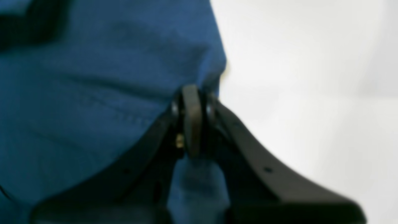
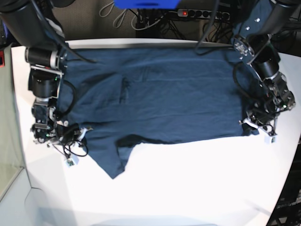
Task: Layout the t-shirt on the table in an organized manner, then fold the t-shirt properly
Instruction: 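Move both grippers to the hem corners and grasp them, then fold the hem up over the shirt toward the folded edge with both grippers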
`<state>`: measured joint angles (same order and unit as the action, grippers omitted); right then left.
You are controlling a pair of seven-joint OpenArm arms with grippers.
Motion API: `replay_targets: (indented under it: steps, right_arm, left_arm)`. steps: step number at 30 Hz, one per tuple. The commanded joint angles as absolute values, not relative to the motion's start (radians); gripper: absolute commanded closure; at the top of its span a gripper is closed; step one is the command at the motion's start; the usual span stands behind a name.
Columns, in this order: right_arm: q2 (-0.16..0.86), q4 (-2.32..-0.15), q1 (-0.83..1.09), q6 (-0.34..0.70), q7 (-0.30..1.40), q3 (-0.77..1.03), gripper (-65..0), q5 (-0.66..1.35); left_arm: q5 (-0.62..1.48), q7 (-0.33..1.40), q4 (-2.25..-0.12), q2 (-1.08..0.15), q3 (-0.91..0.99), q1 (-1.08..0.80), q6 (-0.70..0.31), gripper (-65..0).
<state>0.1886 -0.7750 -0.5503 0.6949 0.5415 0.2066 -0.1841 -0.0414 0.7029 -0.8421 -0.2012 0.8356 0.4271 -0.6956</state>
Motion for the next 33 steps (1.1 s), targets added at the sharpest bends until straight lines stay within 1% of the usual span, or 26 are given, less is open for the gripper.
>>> replay_targets:
  steps: [1,2,10,17,21,24,28,33]
  right_arm:
    - [0.2,-0.834,-0.562,0.698,0.558,0.226,0.0,-0.189]
    - [0.197,-0.885,-0.552,0.698,0.581,0.24,0.0,-0.189]
    - [0.193,-1.171,-0.449,0.698,0.69,0.249,0.0,-0.189]
    - [0.188,-1.429,-0.328,0.698,0.785,0.251,0.0,-0.189]
    - [0.168,-1.578,-0.243,0.698,0.846,0.251,0.0,-0.189]
    - [0.153,-1.689,-0.166,0.698,0.866,0.251,0.0,-0.189]
    - [0.139,-1.828,-0.051,0.698,0.869,0.249,0.0,-0.189]
    - [0.097,-1.926,0.068,0.698,0.869,0.246,0.0,-0.189]
  left_arm:
    - [-0.013,0.7,-0.892,-0.208,0.835,0.45,-0.698,-2.2]
    - [0.008,0.722,-0.921,-0.202,0.835,0.447,-0.698,0.0]
    - [0.16,0.843,-1.122,-0.196,0.829,0.364,-0.698,-0.2]
    - [0.252,0.903,-1.204,-0.196,0.829,0.311,-0.698,-0.2]
    - [0.28,0.934,-1.231,-0.194,0.829,0.282,-0.698,-0.2]
    - [0.309,0.98,-1.262,-0.194,0.829,0.254,-0.698,-0.2]
    - [0.357,0.998,-1.323,-0.194,0.829,0.193,-0.698,-0.2]
    - [0.372,0.997,-1.374,-0.196,0.829,0.14,-0.698,-0.2]
